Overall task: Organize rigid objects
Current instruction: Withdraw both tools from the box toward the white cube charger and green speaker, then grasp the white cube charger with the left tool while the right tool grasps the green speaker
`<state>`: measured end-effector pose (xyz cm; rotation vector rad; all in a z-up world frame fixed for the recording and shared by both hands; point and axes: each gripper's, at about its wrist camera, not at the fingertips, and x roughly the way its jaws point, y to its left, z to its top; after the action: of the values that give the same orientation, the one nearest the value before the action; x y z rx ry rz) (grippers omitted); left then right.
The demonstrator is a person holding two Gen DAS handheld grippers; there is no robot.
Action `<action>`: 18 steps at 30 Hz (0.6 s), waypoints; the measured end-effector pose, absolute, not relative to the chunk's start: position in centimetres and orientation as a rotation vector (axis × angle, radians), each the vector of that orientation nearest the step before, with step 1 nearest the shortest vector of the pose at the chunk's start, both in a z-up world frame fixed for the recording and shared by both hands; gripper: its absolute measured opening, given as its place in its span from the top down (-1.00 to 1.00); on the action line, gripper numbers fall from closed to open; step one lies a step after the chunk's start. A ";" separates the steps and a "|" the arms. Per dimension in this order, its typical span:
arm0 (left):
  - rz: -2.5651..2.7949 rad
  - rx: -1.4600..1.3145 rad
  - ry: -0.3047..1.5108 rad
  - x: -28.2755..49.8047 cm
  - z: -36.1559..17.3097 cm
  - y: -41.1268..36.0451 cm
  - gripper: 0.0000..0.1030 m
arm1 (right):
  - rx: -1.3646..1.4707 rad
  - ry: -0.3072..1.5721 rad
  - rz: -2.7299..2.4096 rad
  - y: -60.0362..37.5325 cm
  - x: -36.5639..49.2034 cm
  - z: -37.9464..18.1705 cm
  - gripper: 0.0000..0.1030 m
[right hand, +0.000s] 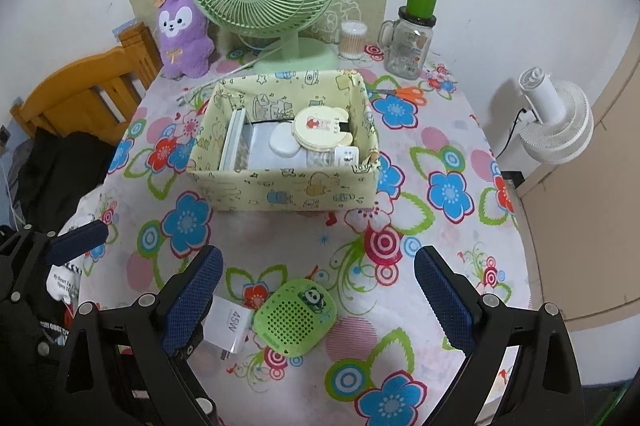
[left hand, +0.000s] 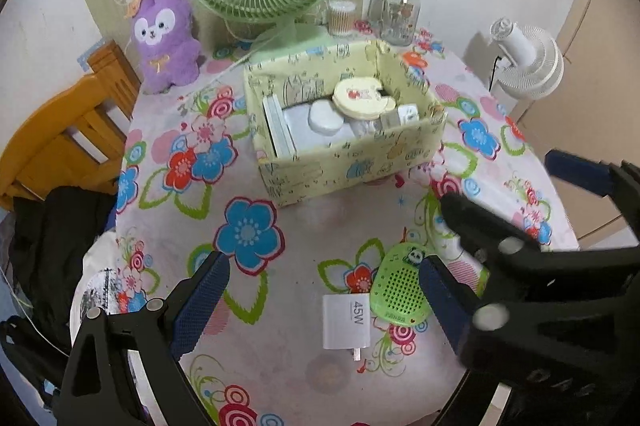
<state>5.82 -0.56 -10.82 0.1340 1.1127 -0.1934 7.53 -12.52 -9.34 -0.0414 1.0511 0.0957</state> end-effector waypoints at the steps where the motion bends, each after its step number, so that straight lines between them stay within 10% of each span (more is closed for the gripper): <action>1: -0.188 0.138 1.113 5.8 -11.2 -0.5 -0.87 | -0.036 1.046 0.094 -12.6 7.5 -9.5 -0.90; 18: -0.172 0.107 1.211 5.5 -17.8 0.0 -0.80 | -0.007 1.104 0.141 -13.3 7.3 -15.5 -0.90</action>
<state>5.52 -0.02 -17.80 0.1067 1.2113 -0.1725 7.27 -13.35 -15.55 -0.0070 1.1039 0.1405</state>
